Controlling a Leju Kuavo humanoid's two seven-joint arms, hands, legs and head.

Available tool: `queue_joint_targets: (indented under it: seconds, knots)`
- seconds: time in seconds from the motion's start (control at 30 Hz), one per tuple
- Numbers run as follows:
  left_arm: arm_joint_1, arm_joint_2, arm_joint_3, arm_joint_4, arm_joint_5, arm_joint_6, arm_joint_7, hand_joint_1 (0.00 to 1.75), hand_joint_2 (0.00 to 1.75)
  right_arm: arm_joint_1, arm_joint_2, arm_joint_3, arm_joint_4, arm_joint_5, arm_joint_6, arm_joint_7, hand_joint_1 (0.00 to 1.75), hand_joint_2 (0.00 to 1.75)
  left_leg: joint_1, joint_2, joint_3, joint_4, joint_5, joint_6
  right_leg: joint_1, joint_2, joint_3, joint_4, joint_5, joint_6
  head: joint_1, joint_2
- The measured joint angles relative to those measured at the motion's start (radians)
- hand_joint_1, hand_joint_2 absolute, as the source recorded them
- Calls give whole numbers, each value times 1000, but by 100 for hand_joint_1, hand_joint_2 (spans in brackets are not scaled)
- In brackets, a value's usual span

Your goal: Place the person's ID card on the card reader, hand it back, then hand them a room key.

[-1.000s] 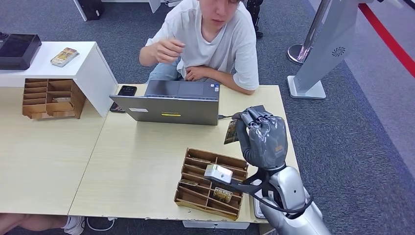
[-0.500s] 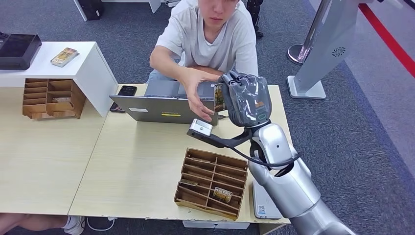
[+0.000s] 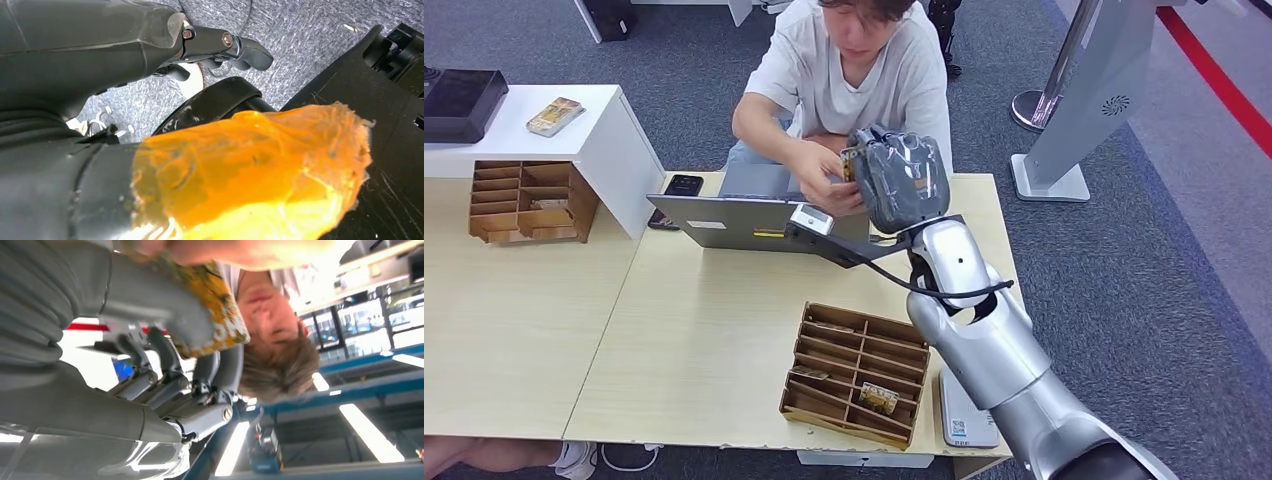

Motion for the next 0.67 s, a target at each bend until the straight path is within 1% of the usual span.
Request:
queue_joint_targets:
  seconds: [0.2,0.33,0.53,0.67]
  knots:
    - [0,-3,0,0,3,0,0,0,0,0,16,1,19,-15,9,-9,0,175,0,0,0,0,0,0,0,0,0,0,0,0,0,0]
    - [0,-3,0,0,10,0,0,0,0,1,17,5,19,-39,19,-27,0,0,0,0,0,0,0,0,0,0,0,0,0,0,0,0]
    - [1,-3,0,0,24,0,-1,0,0,14,13,11,-28,-55,6,-45,0,0,0,0,0,0,0,0,0,0,0,0,0,0,0,0]
    - [5,-2,0,0,44,0,-8,0,0,30,-16,4,-88,-59,-30,-46,0,0,0,0,0,0,0,0,0,0,-1,0,0,0,0,0]
